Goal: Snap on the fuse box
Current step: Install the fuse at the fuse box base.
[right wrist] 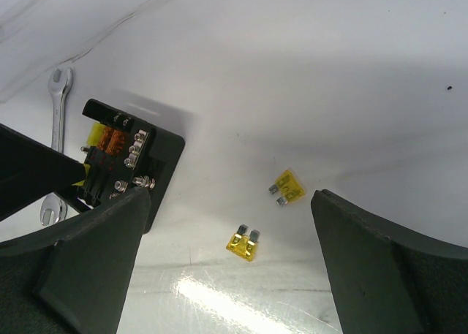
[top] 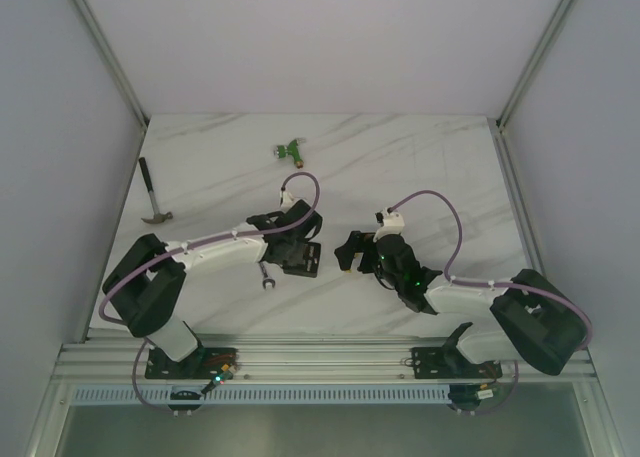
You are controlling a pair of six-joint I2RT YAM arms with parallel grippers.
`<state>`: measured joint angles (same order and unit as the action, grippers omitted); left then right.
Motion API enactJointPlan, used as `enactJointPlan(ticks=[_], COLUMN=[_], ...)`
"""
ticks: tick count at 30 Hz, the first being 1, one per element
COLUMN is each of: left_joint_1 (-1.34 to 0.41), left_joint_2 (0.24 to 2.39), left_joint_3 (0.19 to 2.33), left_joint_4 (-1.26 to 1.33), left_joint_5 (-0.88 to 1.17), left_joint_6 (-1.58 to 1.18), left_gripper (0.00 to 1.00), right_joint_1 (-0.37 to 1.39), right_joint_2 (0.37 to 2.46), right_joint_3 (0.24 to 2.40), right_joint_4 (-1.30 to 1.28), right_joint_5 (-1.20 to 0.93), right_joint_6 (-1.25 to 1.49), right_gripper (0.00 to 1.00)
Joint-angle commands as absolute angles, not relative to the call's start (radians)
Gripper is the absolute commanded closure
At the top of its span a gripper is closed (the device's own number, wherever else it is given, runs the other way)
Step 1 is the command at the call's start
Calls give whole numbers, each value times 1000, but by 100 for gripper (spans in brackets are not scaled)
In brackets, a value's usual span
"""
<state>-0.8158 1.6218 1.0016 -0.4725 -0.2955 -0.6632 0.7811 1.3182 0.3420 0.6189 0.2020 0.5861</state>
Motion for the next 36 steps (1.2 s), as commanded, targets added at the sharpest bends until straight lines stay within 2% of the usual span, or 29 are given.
enactJointPlan(ticks=[1,11,25,36], left_joint_1=[-806,-769,-814,-821], left_joint_2=[1684,1702,1612,1614], left_joint_3=[929,852,706,832], left_joint_4=[-495,-459,-470,-462], left_joint_5=[-241,-222,-161,-198], left_joint_6=[-649,-660,-724,-775], left_gripper=[100,100,100,100], right_joint_1=[786,785,785,785], right_joint_2=[1329,1337,1337,1324], right_joint_3=[373,377,382,388], right_joint_4=[643,643,646,631], right_joint_5=[204,197,188,179], right_joint_6=[577,575,576,560], right_gripper=[0,0,0,0])
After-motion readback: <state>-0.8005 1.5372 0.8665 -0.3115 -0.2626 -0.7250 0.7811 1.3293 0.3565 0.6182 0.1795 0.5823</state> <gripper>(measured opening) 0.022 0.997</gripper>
